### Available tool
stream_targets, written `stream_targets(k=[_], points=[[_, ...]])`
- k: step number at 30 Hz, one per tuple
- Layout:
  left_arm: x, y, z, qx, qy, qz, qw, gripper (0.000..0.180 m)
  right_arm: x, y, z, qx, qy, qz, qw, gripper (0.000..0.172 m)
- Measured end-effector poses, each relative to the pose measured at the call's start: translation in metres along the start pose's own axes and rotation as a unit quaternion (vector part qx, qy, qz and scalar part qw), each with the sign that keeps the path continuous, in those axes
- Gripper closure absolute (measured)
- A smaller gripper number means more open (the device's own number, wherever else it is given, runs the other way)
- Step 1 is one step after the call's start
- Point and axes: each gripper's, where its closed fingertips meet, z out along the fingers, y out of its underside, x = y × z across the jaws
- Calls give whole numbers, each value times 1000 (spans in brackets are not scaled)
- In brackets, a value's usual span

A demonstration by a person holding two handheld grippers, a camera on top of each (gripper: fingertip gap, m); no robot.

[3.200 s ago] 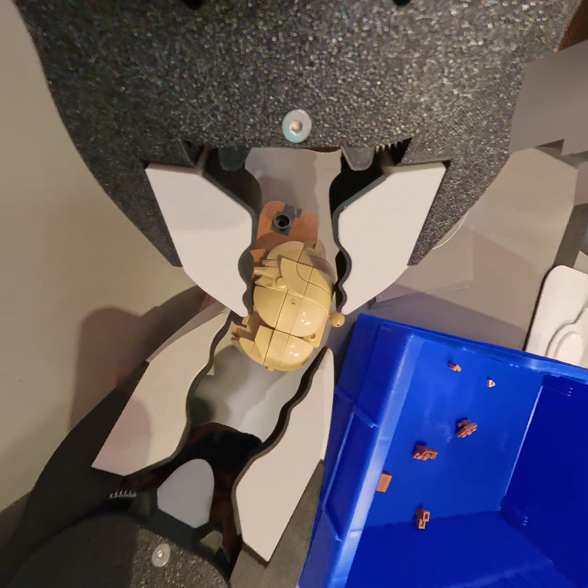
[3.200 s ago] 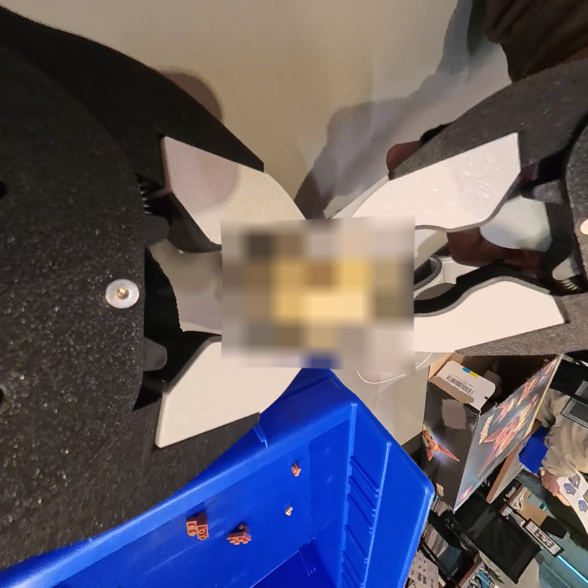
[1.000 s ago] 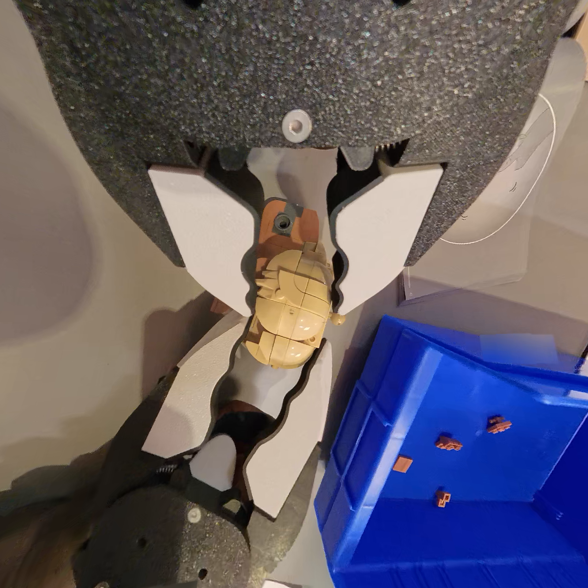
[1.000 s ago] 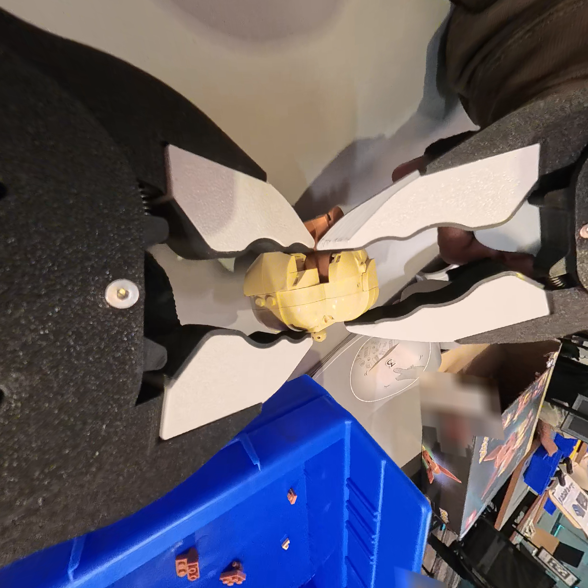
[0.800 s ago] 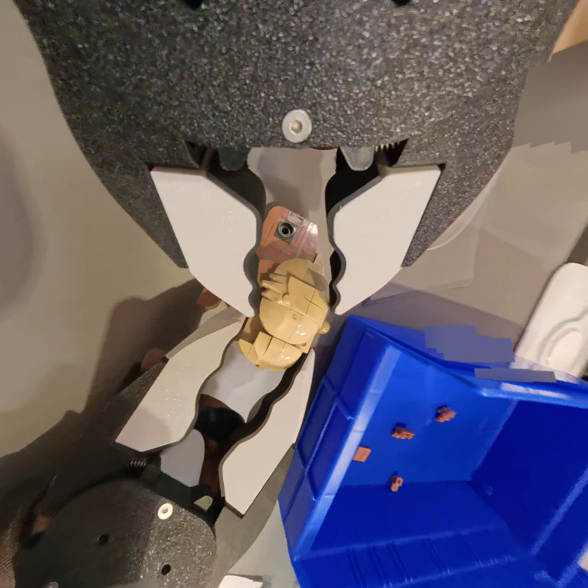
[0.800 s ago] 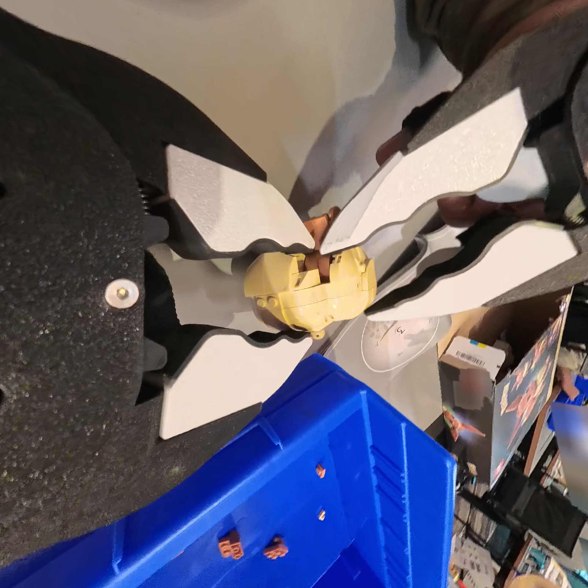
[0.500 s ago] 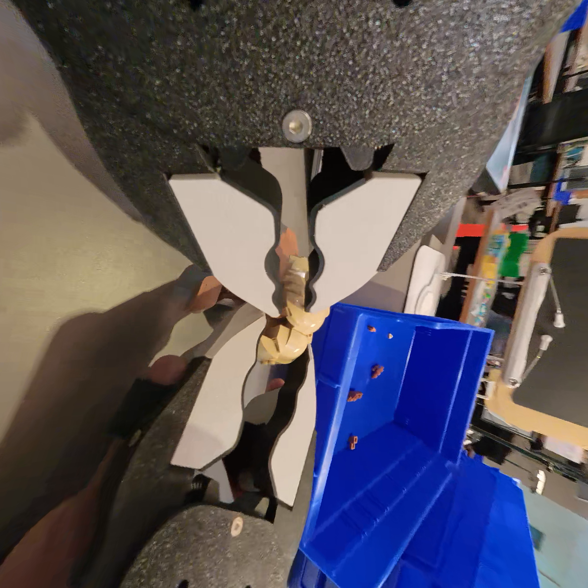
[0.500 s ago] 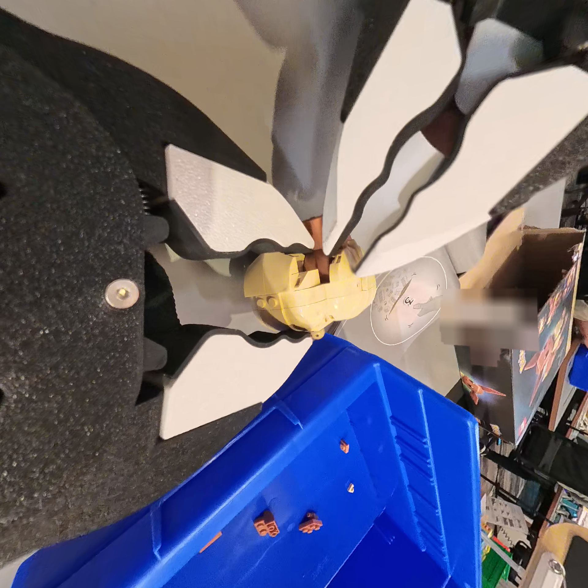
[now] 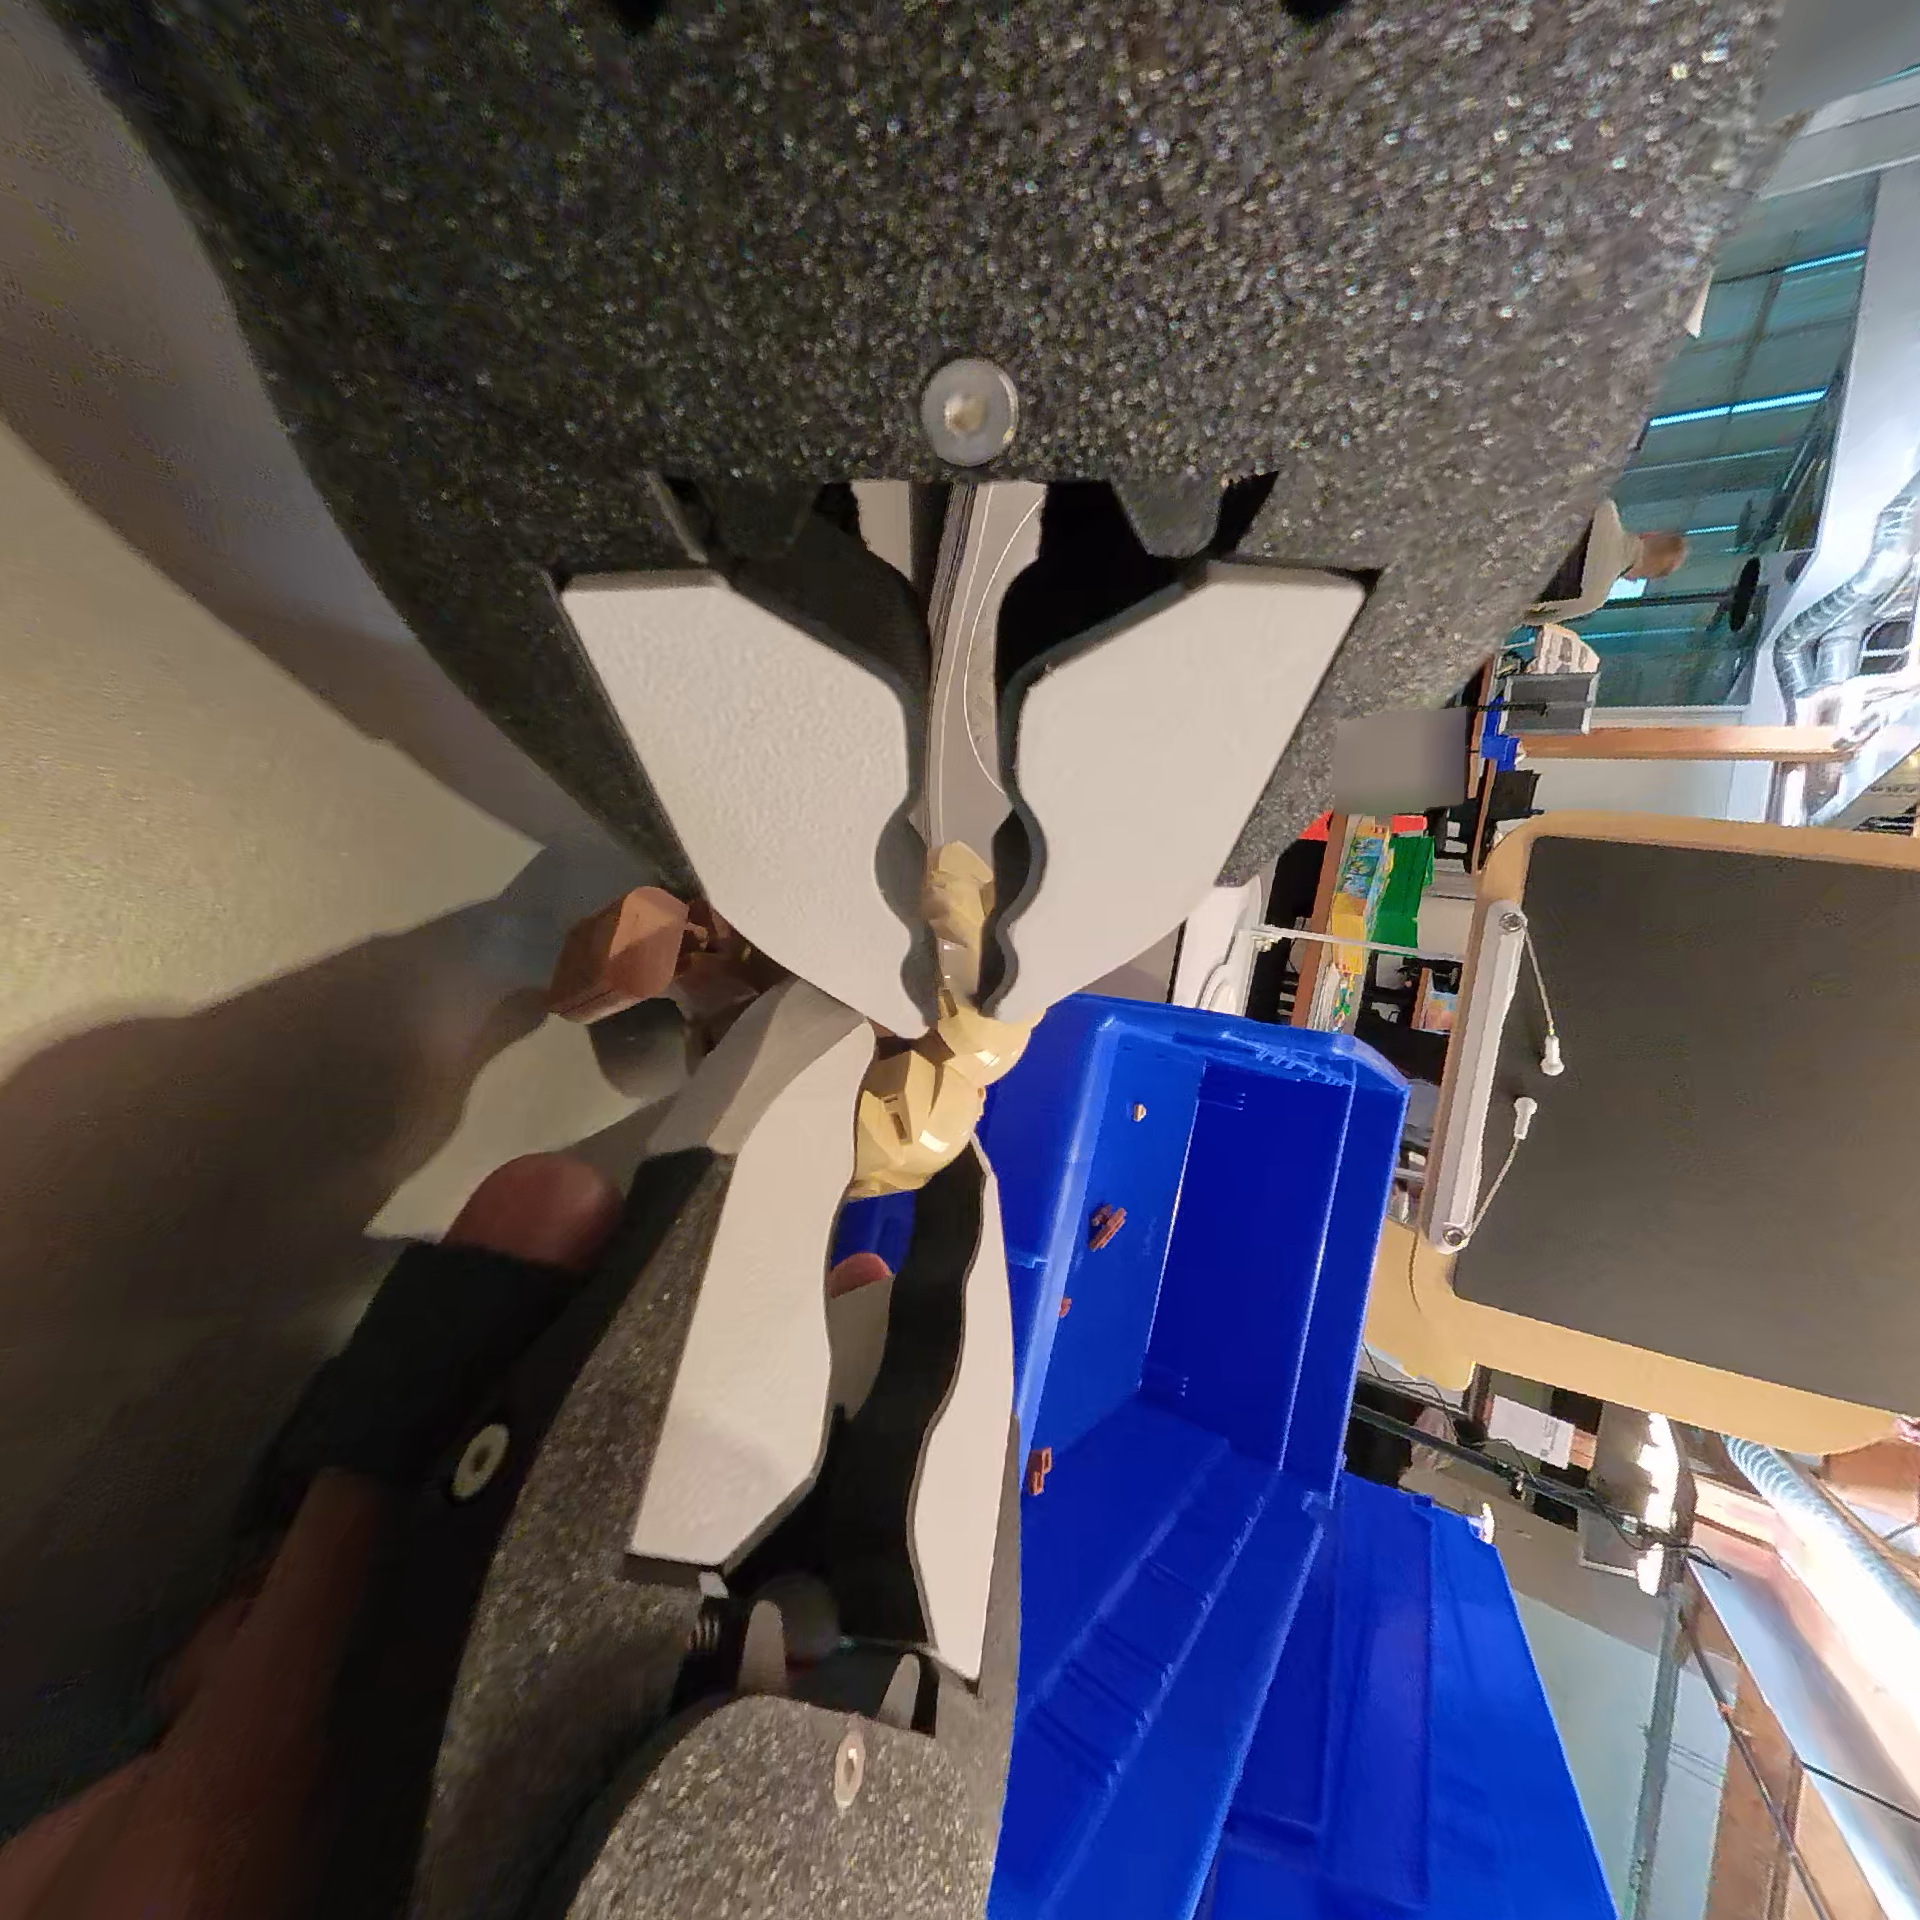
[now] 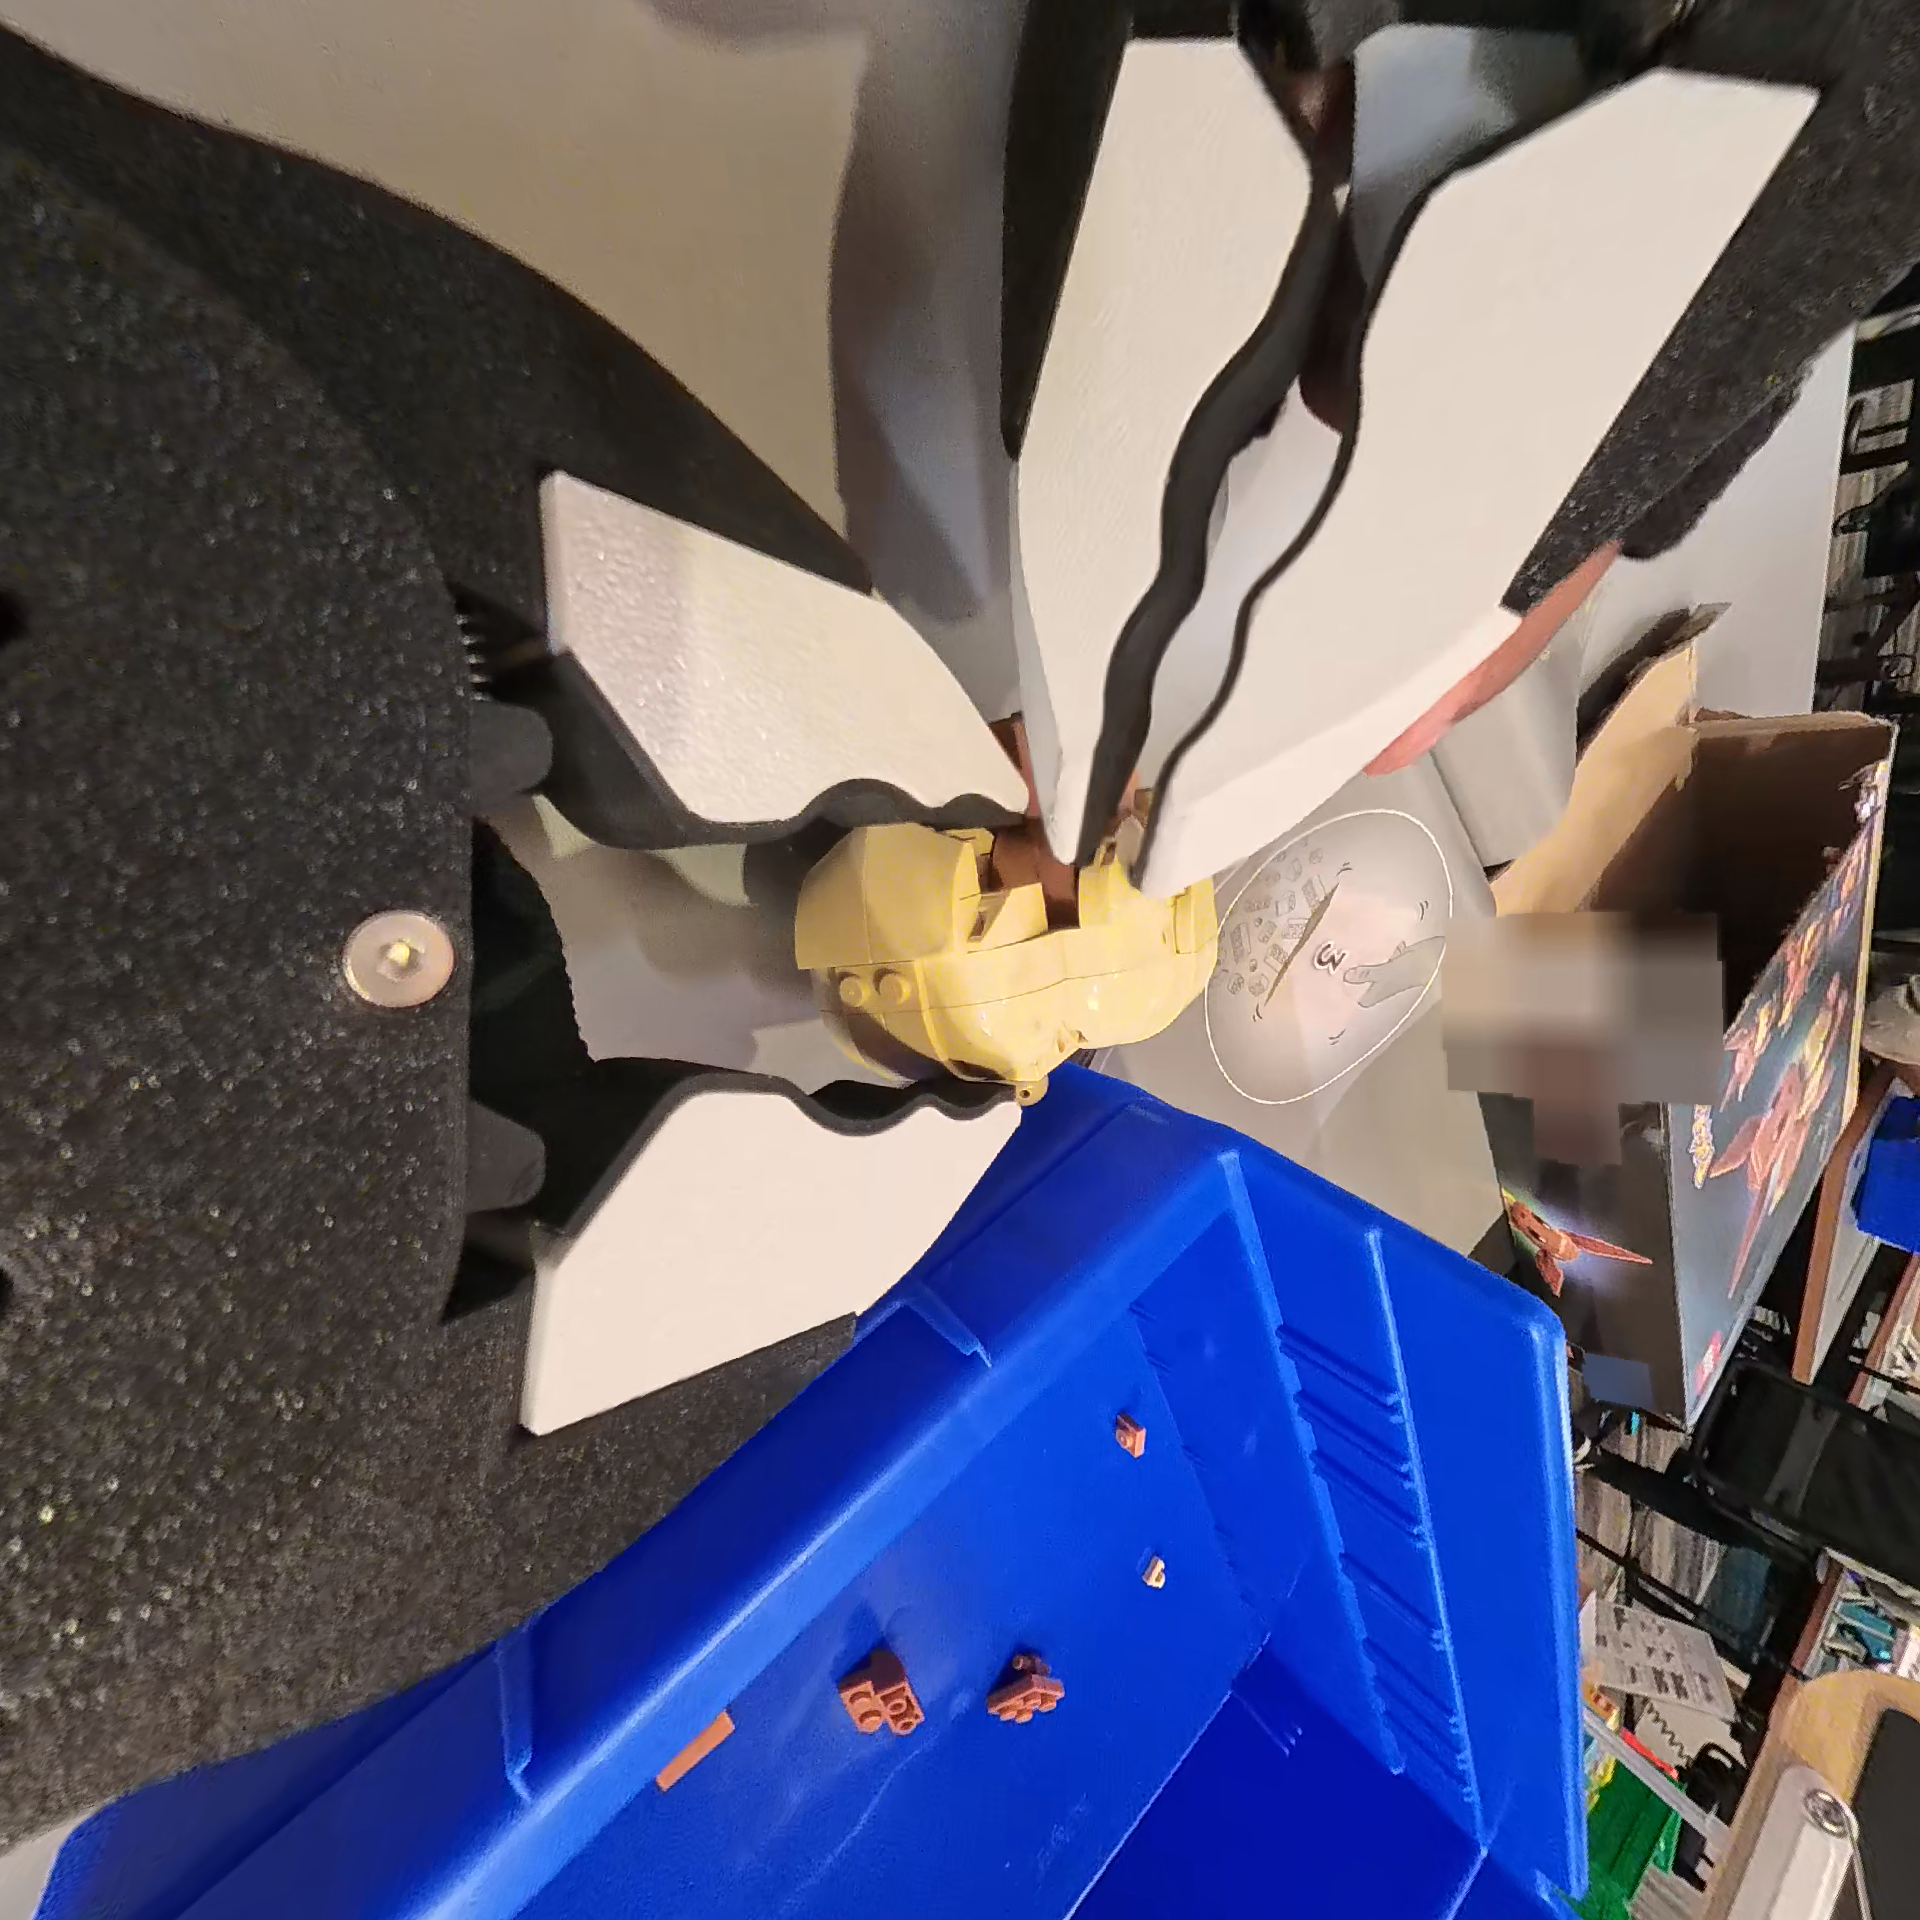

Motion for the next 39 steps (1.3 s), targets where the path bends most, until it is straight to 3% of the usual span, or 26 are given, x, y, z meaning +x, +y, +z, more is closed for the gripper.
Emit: stream_targets(k=[8,11,13,16,29,39], points=[[-1,-2,-2,13,8,-25,1000,178,1,0,0,0,-1,4,1000,126],[-24,9,-6,11,-19,-69,997,180,2,1,-1,0,-2,-1,1000,126],[-26,12,-7,33,10,-128,991,180,4,1,-1,-2,0,10,1000,126],[-23,10,-7,46,28,-140,989,180,5,2,-1,-3,2,15,1000,126],[-2,-1,-1,30,19,-79,996,162,3,1,0,-2,10,-1,1000,126],[0,4,1,-1,3,-72,997,167,5,1,0,-3,13,1,1000,126]])
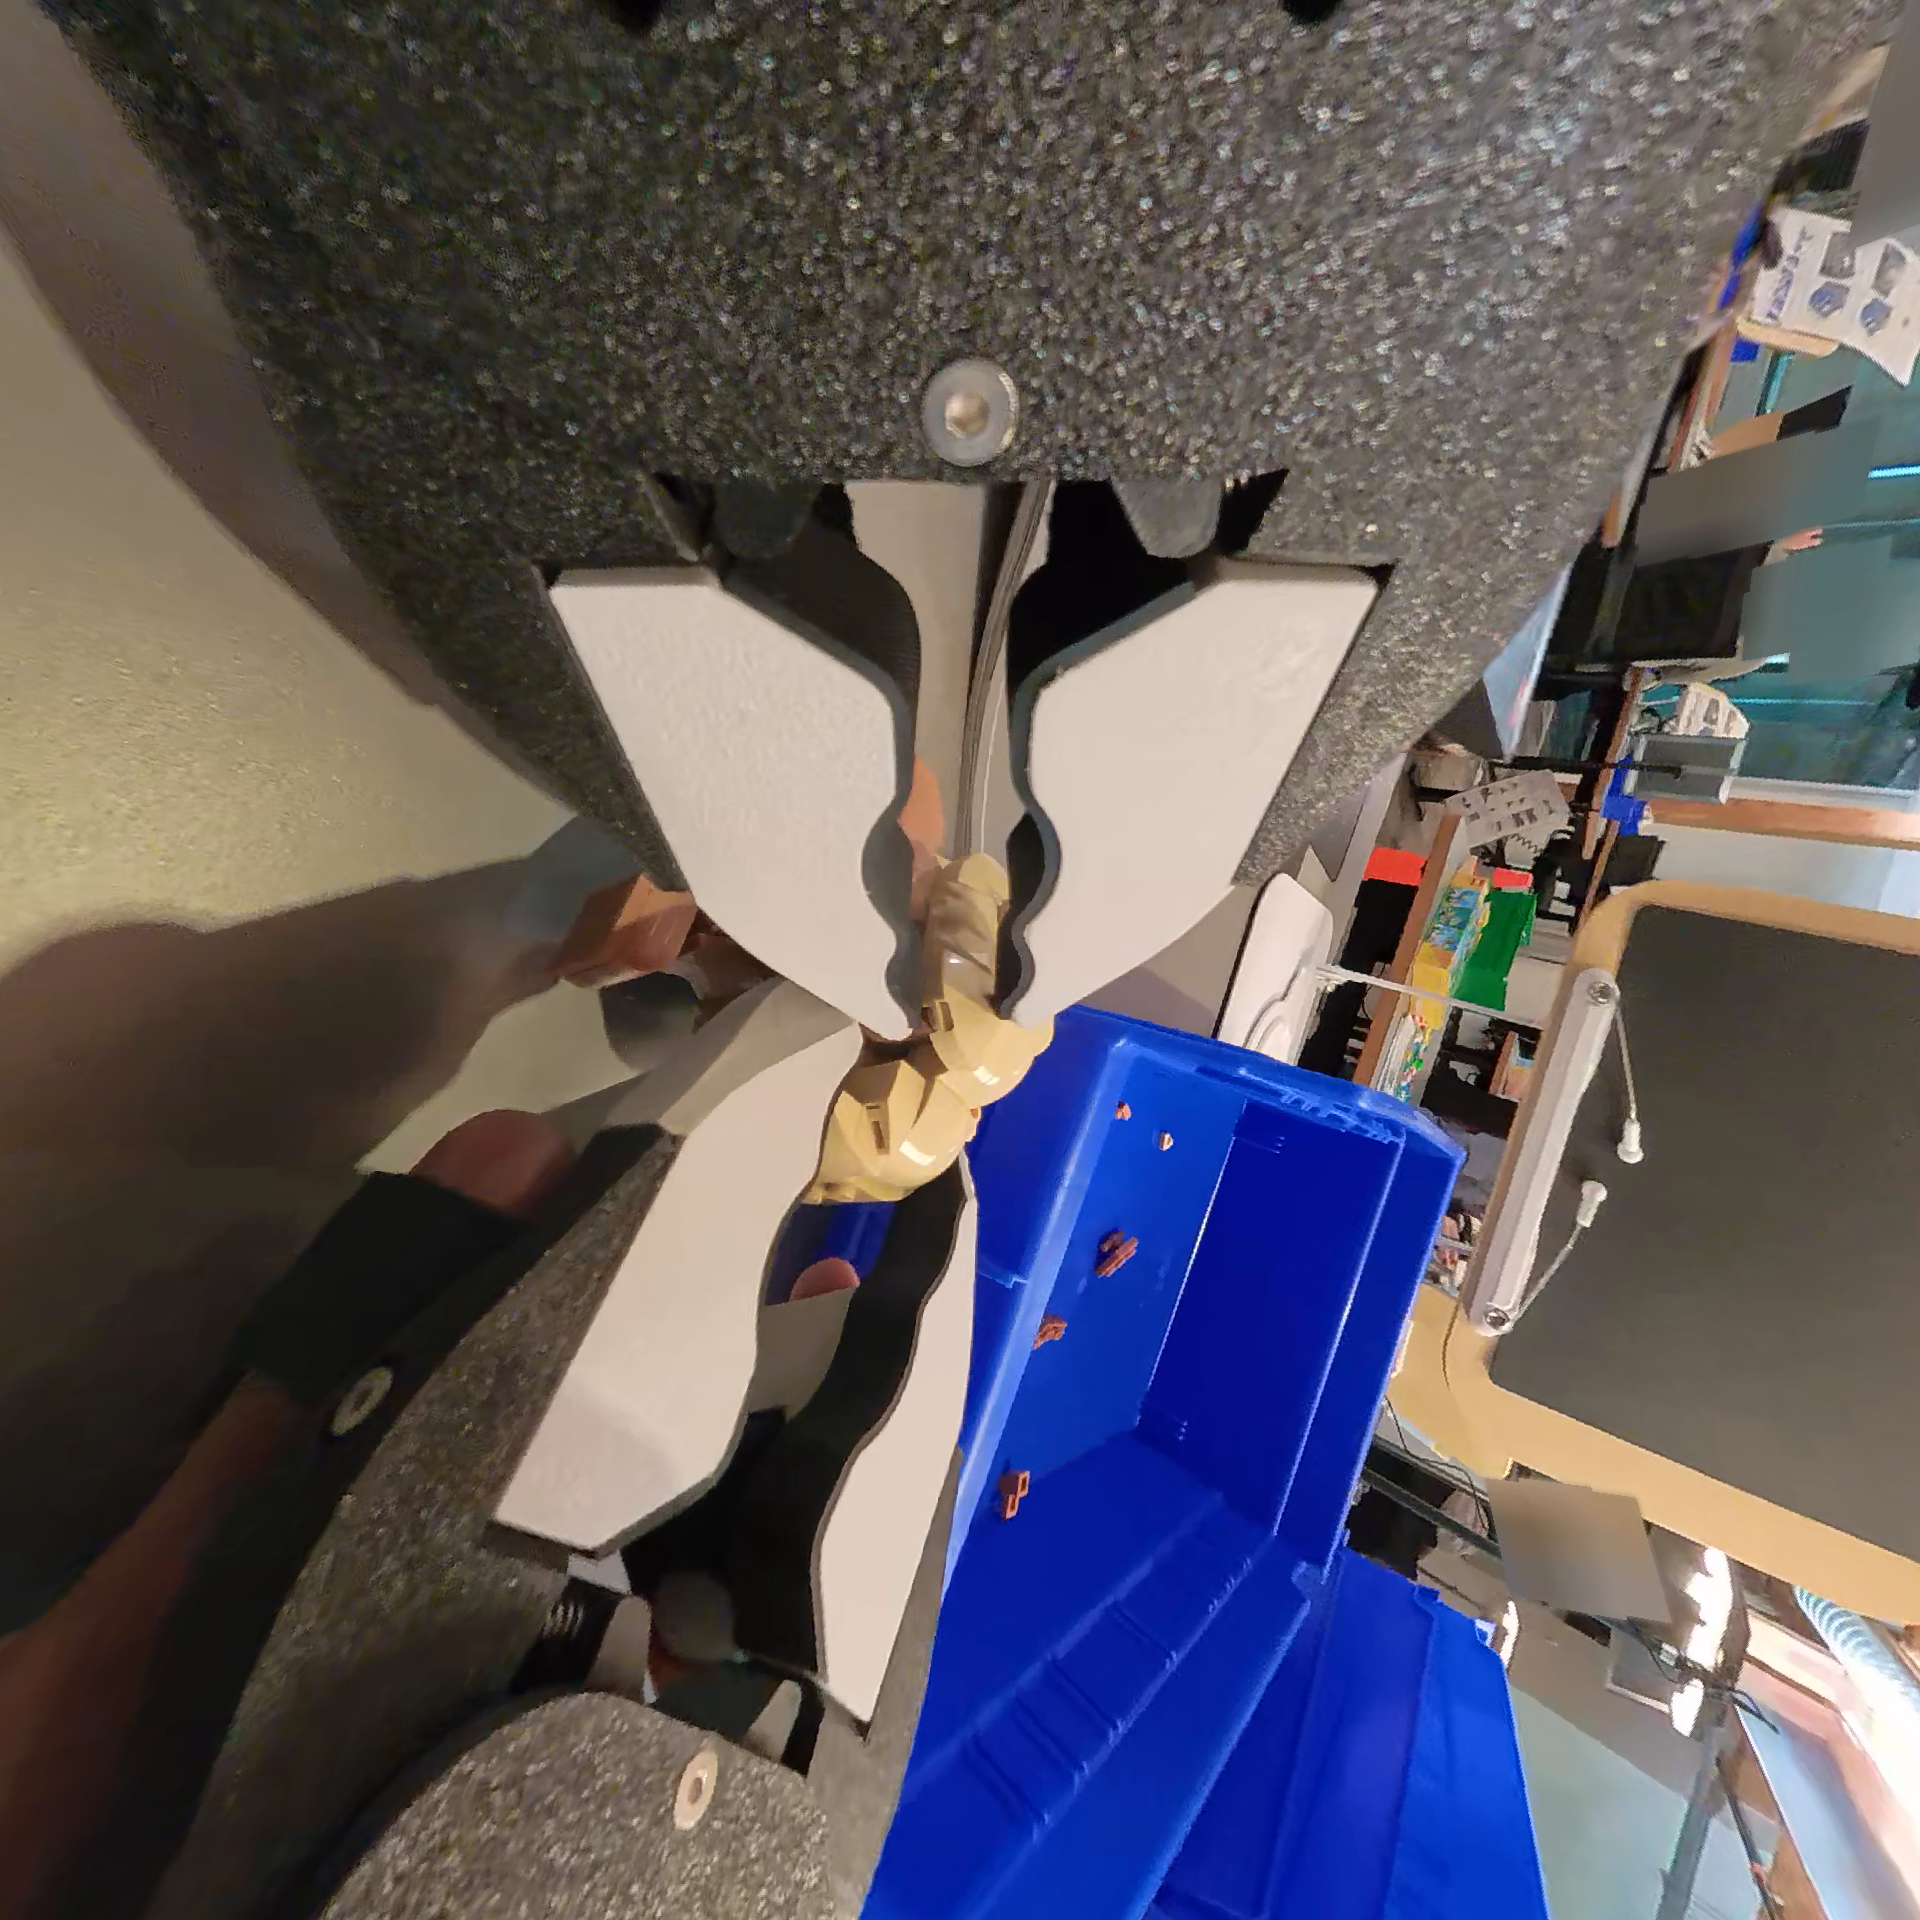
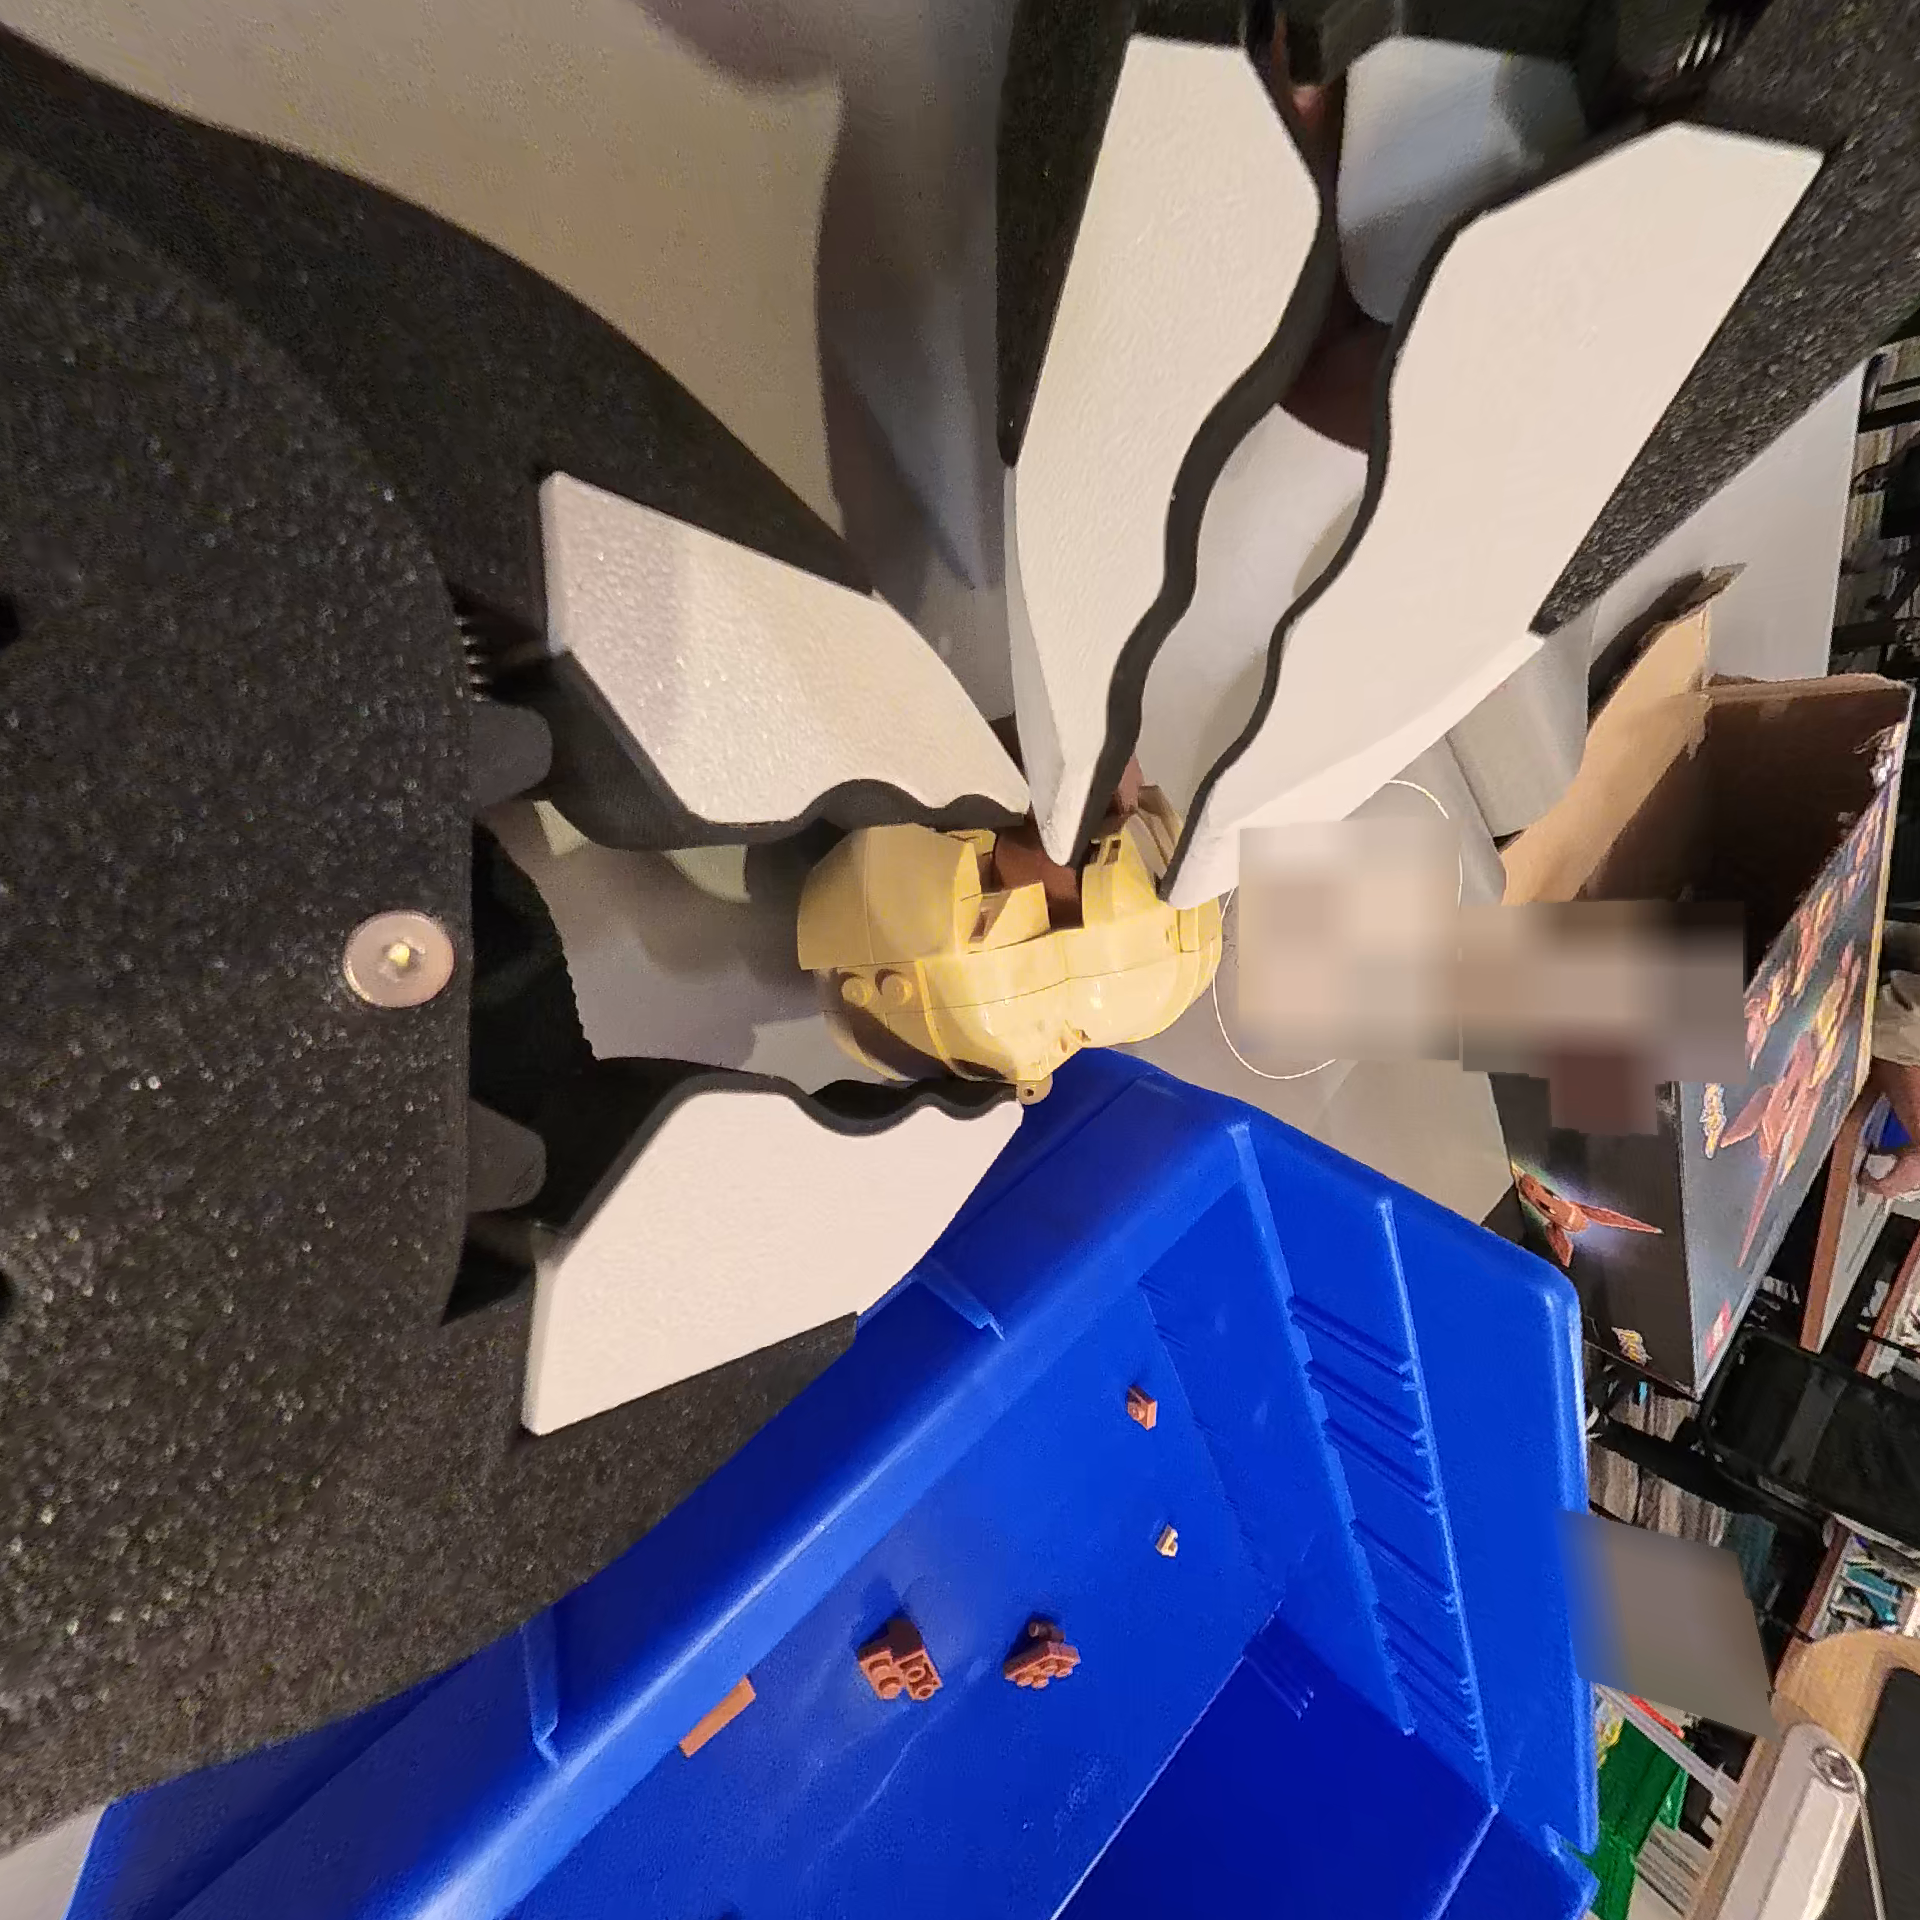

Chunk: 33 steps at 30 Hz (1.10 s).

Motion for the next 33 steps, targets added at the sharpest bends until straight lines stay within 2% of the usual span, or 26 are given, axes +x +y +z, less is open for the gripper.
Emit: stream_targets(k=[4,17,20,22,33], points=[[-1,0,-1,3,12,-31,999,169,0,0,0,0,0,2,1000,126],[-3,-1,-3,16,24,-53,998,171,1,0,0,0,-2,6,1000,126],[-15,2,-6,21,12,-70,997,173,1,0,0,-1,-5,9,1000,126],[-14,3,-6,27,30,-93,995,173,1,0,0,-1,-6,13,1000,126],[-17,2,-7,36,12,-66,997,174,0,0,-1,2,-2,-6,1000,126]])
